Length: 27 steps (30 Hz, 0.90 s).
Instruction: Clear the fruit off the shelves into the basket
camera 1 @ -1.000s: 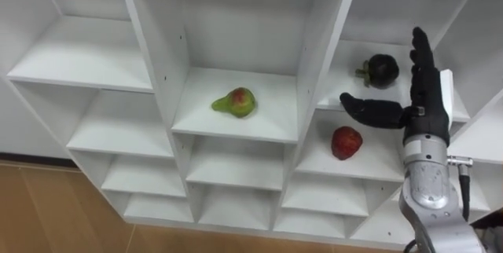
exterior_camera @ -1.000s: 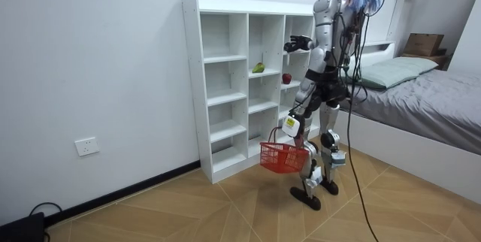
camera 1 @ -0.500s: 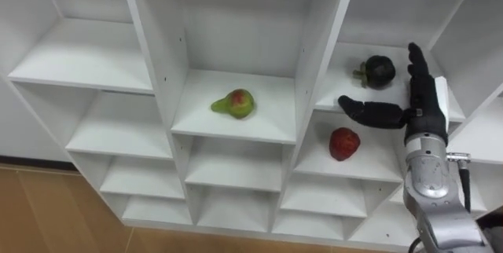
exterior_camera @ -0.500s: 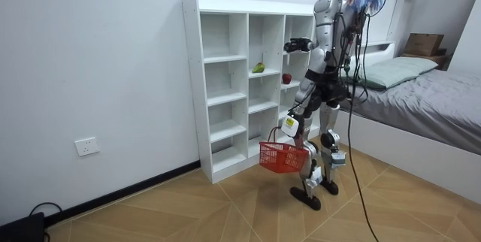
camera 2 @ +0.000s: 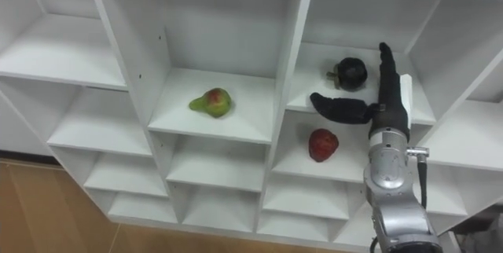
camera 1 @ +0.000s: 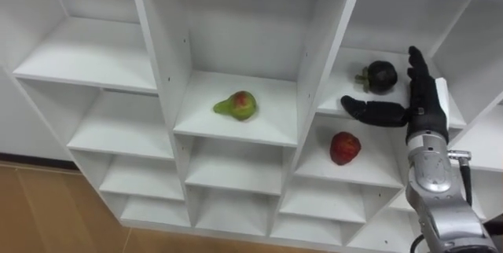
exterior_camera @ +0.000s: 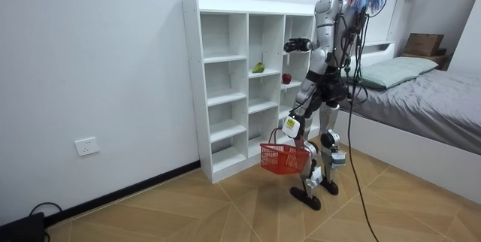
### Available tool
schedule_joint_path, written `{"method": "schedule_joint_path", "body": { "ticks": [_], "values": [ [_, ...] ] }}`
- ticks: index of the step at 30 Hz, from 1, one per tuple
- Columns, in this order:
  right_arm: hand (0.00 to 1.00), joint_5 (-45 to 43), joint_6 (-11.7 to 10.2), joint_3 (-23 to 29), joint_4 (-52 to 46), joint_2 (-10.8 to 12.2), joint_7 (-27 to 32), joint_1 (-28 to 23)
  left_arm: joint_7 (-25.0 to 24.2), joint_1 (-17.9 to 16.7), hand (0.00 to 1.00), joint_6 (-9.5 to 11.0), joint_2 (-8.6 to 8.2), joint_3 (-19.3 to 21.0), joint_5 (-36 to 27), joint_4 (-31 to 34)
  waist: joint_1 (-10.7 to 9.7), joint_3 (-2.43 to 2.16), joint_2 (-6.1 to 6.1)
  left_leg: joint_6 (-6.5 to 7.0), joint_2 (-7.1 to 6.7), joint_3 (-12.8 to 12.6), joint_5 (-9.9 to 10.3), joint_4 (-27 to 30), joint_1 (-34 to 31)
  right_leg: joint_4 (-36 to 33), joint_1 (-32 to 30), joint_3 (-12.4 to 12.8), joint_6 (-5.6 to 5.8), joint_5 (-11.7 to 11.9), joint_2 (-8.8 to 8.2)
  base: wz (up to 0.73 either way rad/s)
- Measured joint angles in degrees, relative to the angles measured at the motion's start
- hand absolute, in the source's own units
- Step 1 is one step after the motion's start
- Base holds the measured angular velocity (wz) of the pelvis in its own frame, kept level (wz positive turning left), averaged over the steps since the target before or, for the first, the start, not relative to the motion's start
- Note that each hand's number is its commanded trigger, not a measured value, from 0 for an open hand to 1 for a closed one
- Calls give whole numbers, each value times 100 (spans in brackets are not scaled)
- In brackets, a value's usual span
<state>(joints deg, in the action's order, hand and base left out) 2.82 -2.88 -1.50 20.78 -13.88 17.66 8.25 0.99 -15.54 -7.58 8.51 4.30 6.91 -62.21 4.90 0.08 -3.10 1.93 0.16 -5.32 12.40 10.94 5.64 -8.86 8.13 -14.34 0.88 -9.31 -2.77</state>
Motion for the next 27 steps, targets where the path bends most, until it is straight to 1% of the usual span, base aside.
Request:
{"method": "schedule_joint_path", "body": {
  "ticks": [3, 6, 11, 14, 15, 16, 18, 22, 27],
  "values": [
    [0, 64, 1, 37, 72, 0, -20, 65, -2, 22, 100, -20, 0, 1, 3, 2, 1, 0, 1, 0, 0, 3, 0, -1, -3, 4, 0, 12, 0, 0, 2, 0],
    [0, 145, 34, 51, 79, -1, -28, 102, -24, 24, 100, -91, 0, 6, 16, 32, 8, 0, 1, 0, 0, 3, 0, -5, -5, 9, -2, 14, 0, 0, 2, 0],
    [0, 186, 48, 63, 237, -1, -106, 236, -49, 80, 100, -195, 2, 9, 299, 80, -5, -2, 4, 0, 2, 3, 0, -4, -6, 9, -2, 15, 0, 0, 6, 0],
    [0, 184, 48, 76, 633, -3, -218, 540, -82, 84, 100, -256, 5, 7, 291, 141, -42, -3, 1, 0, 1, 3, 0, 18, -8, -2, 3, 8, 0, 0, 3, 0],
    [0, 183, 78, 84, 789, -3, -241, 682, -127, 98, 100, -281, 7, 7, 291, 173, -47, -5, -2, 1, 1, 3, 1, 31, -12, -7, 4, 7, 0, 0, 1, 0],
    [0, 183, 153, 103, 859, -3, -269, 776, -170, 114, 100, -302, 10, 6, 291, 194, -46, -7, -6, 1, 1, 5, 1, 40, -17, -9, 5, 6, -1, 0, 0, 0],
    [0, 183, 181, 109, 992, -3, -304, 871, -178, 123, 100, -333, 10, 5, 291, 212, -45, -13, -16, 1, 2, 8, 1, 53, -16, -19, 7, 6, 0, 0, 0, 0],
    [0, 187, 299, 175, 1005, -4, -409, 896, -236, 137, 100, -373, 19, 1, 283, 212, -27, -34, -52, 1, 2, 12, 1, 72, -17, -36, 10, 4, -1, 0, -2, 0],
    [0, 202, 428, 176, 1004, -9, -453, 979, -328, 163, 100, -382, 55, -1, 268, 212, -16, -36, -68, 1, 0, 10, 0, 80, -42, -44, -17, 12, -1, 0, -5, 0]
  ]
}}
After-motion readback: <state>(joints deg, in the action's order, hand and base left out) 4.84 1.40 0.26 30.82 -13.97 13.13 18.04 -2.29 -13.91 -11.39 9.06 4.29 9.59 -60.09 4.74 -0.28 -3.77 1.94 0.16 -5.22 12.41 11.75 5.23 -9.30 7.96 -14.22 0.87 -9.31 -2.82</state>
